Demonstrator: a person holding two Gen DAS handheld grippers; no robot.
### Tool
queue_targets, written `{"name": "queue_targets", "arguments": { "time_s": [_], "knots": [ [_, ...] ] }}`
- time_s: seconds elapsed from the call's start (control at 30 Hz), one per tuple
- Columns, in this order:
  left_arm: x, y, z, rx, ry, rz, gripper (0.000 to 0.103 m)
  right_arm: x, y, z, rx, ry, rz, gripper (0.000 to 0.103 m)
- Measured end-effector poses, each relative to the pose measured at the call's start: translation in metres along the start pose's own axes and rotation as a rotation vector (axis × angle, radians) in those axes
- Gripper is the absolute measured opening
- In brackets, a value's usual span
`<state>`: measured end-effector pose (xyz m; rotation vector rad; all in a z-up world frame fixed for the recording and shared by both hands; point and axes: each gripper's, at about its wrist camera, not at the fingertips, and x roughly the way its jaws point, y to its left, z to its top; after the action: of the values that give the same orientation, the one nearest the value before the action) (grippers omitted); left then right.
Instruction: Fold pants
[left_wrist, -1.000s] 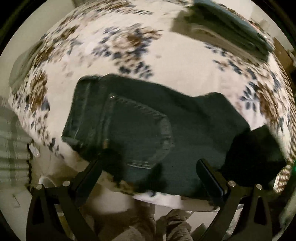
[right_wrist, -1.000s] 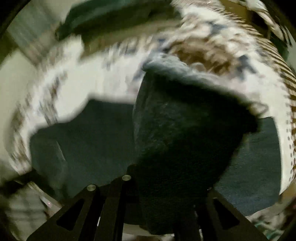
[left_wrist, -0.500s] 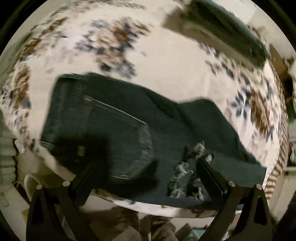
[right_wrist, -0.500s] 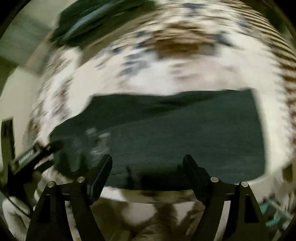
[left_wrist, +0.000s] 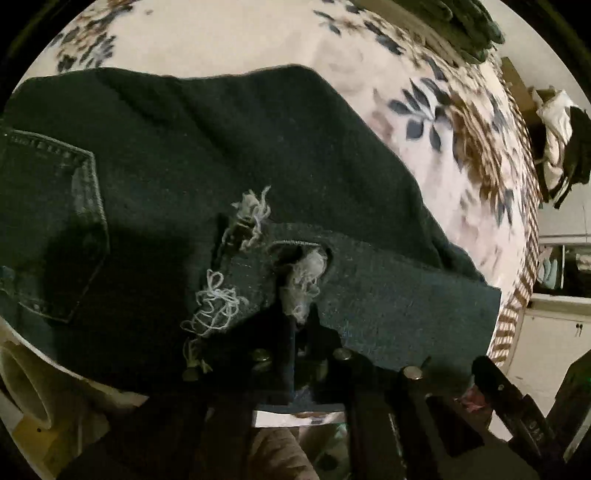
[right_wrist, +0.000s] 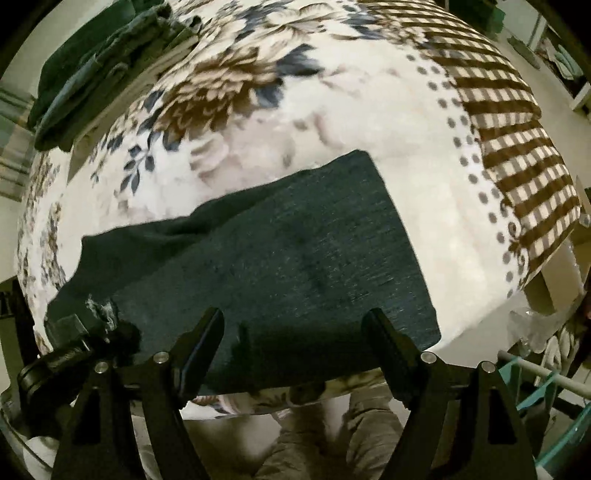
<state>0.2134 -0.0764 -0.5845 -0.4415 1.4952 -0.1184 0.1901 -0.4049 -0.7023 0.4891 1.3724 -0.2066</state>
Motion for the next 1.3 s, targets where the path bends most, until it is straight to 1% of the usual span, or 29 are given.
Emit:
{"name": "queue_targets", "arguments": {
  "time_s": [0.07, 0.1, 0.17, 0.23, 0.27, 0.37, 0.43, 0.47, 0.53, 0.63, 0.67, 0.7, 0.73, 0.77, 0.8, 0.83, 0.87, 0.9, 0.93, 1.0, 1.03, 1.07, 1.1, 1.13, 1.2, 1.23, 1.27, 1.3],
  "knots": [
    [-0.012, 0.002, 0.000, 0.019, -0.054, -0.011, 0.002, 0.000, 0.003, -0.001, -0.003, 0.006, 0.007, 0.081],
    [-0.017, 0.004, -0.001, 0.022, -0.068, -0.016, 0.002, 0.000, 0.005, -0.001, -0.002, 0.007, 0.008, 0.081],
    [-0.027, 0.010, -0.001, 0.013, -0.085, -0.039, 0.002, 0.000, 0.006, -0.001, -0.004, 0.006, 0.015, 0.081],
    [-0.033, 0.015, 0.001, 0.013, -0.097, -0.038, 0.002, 0.001, 0.005, 0.000, -0.005, 0.010, 0.010, 0.081],
    [-0.035, 0.019, 0.002, 0.004, -0.093, -0.037, 0.002, 0.002, 0.004, 0.000, -0.004, 0.016, 0.009, 0.081],
    [-0.034, 0.035, 0.005, -0.029, -0.111, 0.008, 0.001, 0.012, 0.004, -0.002, -0.023, 0.056, -0.012, 0.081],
    [-0.022, 0.050, 0.013, -0.087, -0.089, 0.001, 0.001, 0.023, 0.006, -0.003, -0.046, 0.092, -0.031, 0.081],
    [-0.017, 0.057, 0.016, -0.120, -0.065, -0.009, 0.001, 0.029, 0.007, -0.003, -0.060, 0.098, -0.042, 0.081],
    [-0.017, 0.061, 0.017, -0.146, -0.061, -0.038, 0.002, 0.031, 0.013, -0.001, -0.080, 0.100, -0.055, 0.081],
    [-0.028, 0.055, 0.016, -0.120, -0.089, -0.027, 0.002, 0.025, 0.030, 0.001, -0.111, 0.073, 0.031, 0.081],
    [-0.030, 0.051, 0.016, -0.115, -0.090, -0.017, 0.004, 0.025, 0.041, -0.003, -0.149, 0.068, 0.058, 0.081],
    [-0.031, 0.048, 0.015, -0.114, -0.090, -0.021, 0.004, 0.027, 0.050, -0.006, -0.179, 0.076, 0.066, 0.081],
    [-0.031, 0.046, 0.014, -0.114, -0.087, -0.037, 0.007, 0.032, 0.061, -0.011, -0.212, 0.094, 0.077, 0.078],
    [-0.030, 0.043, 0.012, -0.114, -0.076, -0.049, 0.012, 0.038, 0.069, -0.018, -0.238, 0.119, 0.089, 0.065],
    [-0.029, 0.043, 0.010, -0.113, -0.069, -0.051, 0.015, 0.045, 0.078, -0.026, -0.266, 0.148, 0.091, 0.059],
    [-0.028, 0.040, 0.007, -0.109, -0.060, -0.063, 0.016, 0.048, 0.085, -0.034, -0.302, 0.156, 0.072, 0.057],
    [-0.027, 0.038, 0.005, -0.104, -0.055, -0.068, 0.016, 0.048, 0.096, -0.042, -0.366, 0.138, 0.030, 0.057],
    [-0.026, 0.035, 0.004, -0.098, -0.050, -0.065, 0.016, 0.047, 0.102, -0.046, -0.396, 0.141, 0.023, 0.057],
    [-0.025, 0.034, 0.002, -0.092, -0.046, -0.061, 0.017, 0.047, 0.106, -0.049, -0.415, 0.159, 0.034, 0.057],
    [-0.027, 0.037, -0.001, -0.100, -0.042, -0.054, 0.019, 0.040, 0.111, -0.049, -0.408, 0.171, 0.061, 0.057],
    [-0.030, 0.041, -0.002, -0.114, -0.043, -0.044, 0.027, 0.035, 0.113, -0.047, -0.396, 0.161, 0.084, 0.057],
    [-0.031, 0.044, -0.002, -0.121, -0.042, -0.043, 0.035, 0.028, 0.115, -0.043, -0.376, 0.137, 0.128, 0.057],
    [-0.033, 0.049, -0.002, -0.135, -0.050, -0.046, 0.039, 0.026, 0.117, -0.039, -0.365, 0.124, 0.154, 0.057],
    [-0.036, 0.054, -0.002, -0.148, -0.058, -0.039, 0.044, 0.026, 0.121, -0.035, -0.356, 0.119, 0.167, 0.057],
    [-0.040, 0.063, -0.001, -0.171, -0.072, -0.037, 0.047, 0.040, 0.131, -0.026, -0.335, 0.130, 0.177, 0.056],
    [-0.043, 0.068, 0.000, -0.181, -0.084, -0.030, 0.047, 0.047, 0.136, -0.025, -0.333, 0.138, 0.187, 0.049],
    [-0.045, 0.071, 0.000, -0.184, -0.092, -0.023, 0.050, 0.057, 0.144, -0.027, -0.336, 0.166, 0.200, 0.038],
    [-0.048, 0.075, 0.001, -0.187, -0.104, -0.015, 0.054, 0.065, 0.150, -0.030, -0.340, 0.194, 0.209, 0.033]
  ]
}}
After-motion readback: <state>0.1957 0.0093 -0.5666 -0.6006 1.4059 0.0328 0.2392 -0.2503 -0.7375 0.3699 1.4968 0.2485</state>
